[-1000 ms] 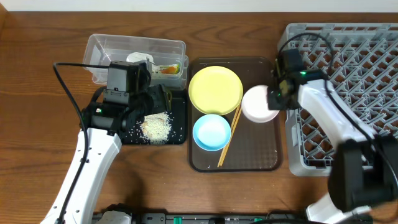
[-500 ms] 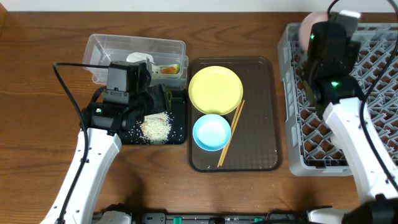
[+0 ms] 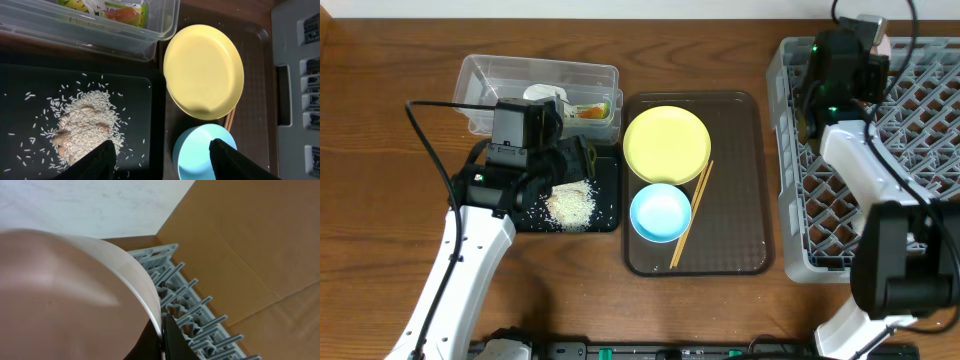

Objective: Sort waste into correct bins and load items into the dishwasher rack
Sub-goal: 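Lift the pink bowl with the right gripper and set it in the rack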

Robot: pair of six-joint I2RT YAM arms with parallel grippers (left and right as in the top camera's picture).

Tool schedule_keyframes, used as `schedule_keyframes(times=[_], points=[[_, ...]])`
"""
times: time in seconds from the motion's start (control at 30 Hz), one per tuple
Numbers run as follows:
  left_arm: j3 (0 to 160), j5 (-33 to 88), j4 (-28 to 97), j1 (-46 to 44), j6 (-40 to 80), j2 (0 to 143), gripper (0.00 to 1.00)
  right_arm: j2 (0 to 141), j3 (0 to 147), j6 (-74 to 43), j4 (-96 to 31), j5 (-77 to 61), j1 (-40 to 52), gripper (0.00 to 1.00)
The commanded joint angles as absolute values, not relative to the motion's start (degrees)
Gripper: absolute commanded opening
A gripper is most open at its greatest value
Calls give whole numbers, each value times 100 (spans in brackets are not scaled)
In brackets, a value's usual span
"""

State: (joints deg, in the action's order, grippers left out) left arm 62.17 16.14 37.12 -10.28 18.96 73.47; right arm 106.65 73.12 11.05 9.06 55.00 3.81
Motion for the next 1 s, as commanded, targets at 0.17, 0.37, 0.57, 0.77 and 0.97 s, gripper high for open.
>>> schedule_keyframes(times=[0.17,0.37,0.57,0.77,0.97], points=[[6211,1577,3728,-1009,1763,7373,63,11137,7349,1203,1048,5684,497,1],[6211,1577,3728,-1009,1765,7373,63,11168,7336,888,666,5677,722,1],[6211,1577,3730,-1009,1763,7373,63,11166,7336,303,-276,5675,943,1],[6211,1577,3730,-1009,1763,7373,63,10936,7338,163,-1125,5671,1219,4],[6211,1575,3734,-1009,1761,7373,63,10195,7338,-454,-2318,4753,1472,45]])
